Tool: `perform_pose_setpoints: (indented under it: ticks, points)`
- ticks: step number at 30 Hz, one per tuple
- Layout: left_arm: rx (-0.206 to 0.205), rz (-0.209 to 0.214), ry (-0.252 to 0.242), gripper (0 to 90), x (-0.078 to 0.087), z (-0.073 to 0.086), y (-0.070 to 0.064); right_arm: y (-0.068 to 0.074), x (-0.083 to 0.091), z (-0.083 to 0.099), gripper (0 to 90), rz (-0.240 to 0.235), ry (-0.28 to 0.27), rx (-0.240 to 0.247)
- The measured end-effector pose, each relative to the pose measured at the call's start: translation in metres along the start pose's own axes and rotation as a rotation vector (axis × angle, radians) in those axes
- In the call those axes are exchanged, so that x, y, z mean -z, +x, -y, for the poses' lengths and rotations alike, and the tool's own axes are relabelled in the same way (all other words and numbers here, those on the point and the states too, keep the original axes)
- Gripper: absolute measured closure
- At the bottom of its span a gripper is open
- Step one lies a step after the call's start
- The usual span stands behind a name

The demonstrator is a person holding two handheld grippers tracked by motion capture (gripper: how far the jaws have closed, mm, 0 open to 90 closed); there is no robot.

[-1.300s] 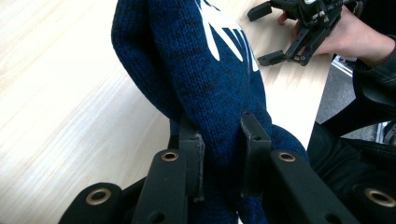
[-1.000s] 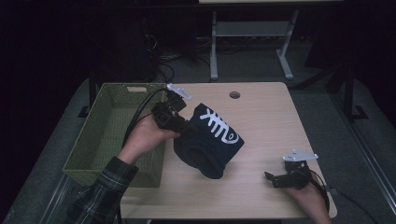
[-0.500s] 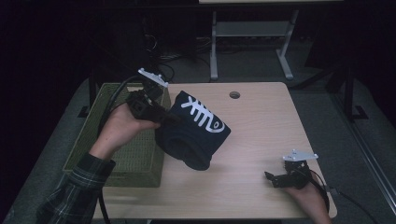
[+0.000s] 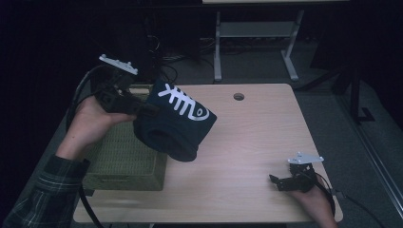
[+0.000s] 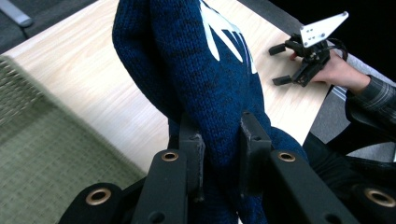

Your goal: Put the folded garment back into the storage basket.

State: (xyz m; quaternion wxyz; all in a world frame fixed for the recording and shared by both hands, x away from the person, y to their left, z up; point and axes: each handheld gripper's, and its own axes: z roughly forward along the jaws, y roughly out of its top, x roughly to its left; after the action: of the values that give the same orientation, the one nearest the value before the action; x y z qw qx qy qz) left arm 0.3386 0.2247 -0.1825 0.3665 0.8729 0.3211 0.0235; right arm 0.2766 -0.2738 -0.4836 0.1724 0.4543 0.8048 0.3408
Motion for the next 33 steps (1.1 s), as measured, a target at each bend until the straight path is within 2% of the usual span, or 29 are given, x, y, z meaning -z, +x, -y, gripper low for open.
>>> perform_pose_setpoints:
  ticks: [9, 23, 33]
  points:
    - [0.053, -0.051, -0.053, 75.4, 0.037, 0.017, 0.014, 0.0, 0.0, 0.0, 2.0, 0.002, 0.0, -0.001]
    - [0.134, -0.137, -0.086, 75.5, 0.069, 0.053, 0.041, -0.001, 0.0, 0.0, 2.0, 0.004, 0.002, -0.001]
    - [0.201, -0.138, -0.102, 75.5, 0.067, 0.086, 0.062, -0.001, 0.0, 0.0, 2.0, 0.005, 0.002, -0.001]
